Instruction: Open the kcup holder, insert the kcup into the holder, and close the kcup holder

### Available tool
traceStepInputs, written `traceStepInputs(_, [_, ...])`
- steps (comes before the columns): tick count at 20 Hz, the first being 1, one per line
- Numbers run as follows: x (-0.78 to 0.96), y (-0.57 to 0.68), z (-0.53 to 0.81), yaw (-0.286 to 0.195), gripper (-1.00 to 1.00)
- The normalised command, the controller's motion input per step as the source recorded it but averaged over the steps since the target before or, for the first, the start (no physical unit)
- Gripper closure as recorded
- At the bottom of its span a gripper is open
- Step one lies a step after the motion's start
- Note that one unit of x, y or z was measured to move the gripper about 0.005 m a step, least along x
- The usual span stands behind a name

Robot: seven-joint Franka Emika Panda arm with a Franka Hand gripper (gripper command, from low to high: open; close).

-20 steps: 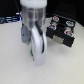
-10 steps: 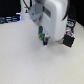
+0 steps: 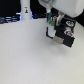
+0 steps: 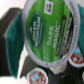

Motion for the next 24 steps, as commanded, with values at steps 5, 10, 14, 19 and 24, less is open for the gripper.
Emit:
traceStepInputs(5, [-0.17,0.55,0.26,0.067,1.0])
traceStepInputs(10, [-0.15,0.53,0.13,0.072,1.0])
traceStepInputs(14, [-0.18,0.51,0.04,0.076,1.0])
traceStepInputs(19, [-0.26,0.49,-0.03,0.089,1.0])
traceStepInputs(24, [-0.27,0.37,-0.07,0.112,1.0])
